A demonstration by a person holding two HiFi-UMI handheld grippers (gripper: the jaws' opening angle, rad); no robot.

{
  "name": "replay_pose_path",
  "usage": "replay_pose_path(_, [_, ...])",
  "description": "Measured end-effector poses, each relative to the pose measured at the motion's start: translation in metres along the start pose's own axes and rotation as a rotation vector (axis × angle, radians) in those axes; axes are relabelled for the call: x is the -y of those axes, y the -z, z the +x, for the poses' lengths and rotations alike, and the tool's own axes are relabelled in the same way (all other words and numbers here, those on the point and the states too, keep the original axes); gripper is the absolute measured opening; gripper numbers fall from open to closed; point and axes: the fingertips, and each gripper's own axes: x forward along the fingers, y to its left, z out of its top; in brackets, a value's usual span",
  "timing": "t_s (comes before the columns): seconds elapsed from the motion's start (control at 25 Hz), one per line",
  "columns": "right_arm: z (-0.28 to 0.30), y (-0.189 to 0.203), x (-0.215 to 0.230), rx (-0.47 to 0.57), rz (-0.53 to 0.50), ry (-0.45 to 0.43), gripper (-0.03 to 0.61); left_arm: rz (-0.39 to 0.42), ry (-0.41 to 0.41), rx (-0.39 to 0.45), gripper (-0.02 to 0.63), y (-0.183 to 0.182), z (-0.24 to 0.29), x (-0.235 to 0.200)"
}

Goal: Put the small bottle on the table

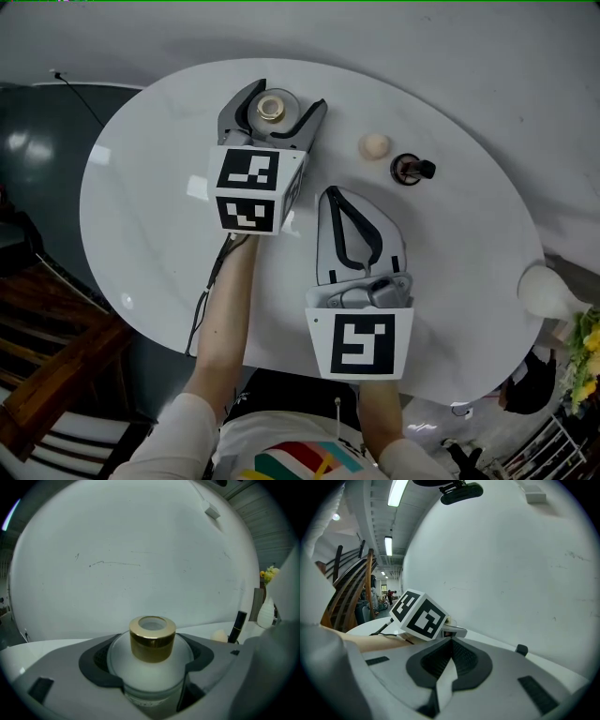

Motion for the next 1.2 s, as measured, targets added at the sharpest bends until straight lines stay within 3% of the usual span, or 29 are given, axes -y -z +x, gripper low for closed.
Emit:
replay_pose_path(0.36, [-0.013, -0.01, -0.012, -0.005, -0.031, -0.002, 0.011, 0.04, -0.01, 0.008, 0.341, -0.007, -0.009, -0.003])
replay_pose_path(0.6, [-0.035, -0.043, -0.003, 0.057, -0.052, 0.023, 0.011, 0.059, -0.053, 0.04, 0.341, -0.032, -0.024, 0.0])
replay_pose_path(0.88, [-0.077, -0.088, 0.005, 0.118, -0.014, 0.064, 0.011, 0.091, -0.065, 0.148, 0.339, -0.105, -0.093, 0.012])
replay_pose_path(1.0, [-0.097, -0.109, 0.003, 0.119, 0.027, 0.083, 0.011, 0.11, -0.023, 0.149, 0.339, -0.136, -0.133, 0.02])
replay_pose_path(1.2, [-0.129, -0.152, 0.003, 0.189, -0.01, 0.102, 0.011, 0.124, 0.009, 0.244, 0.329, -0.182, -0.202, 0.04])
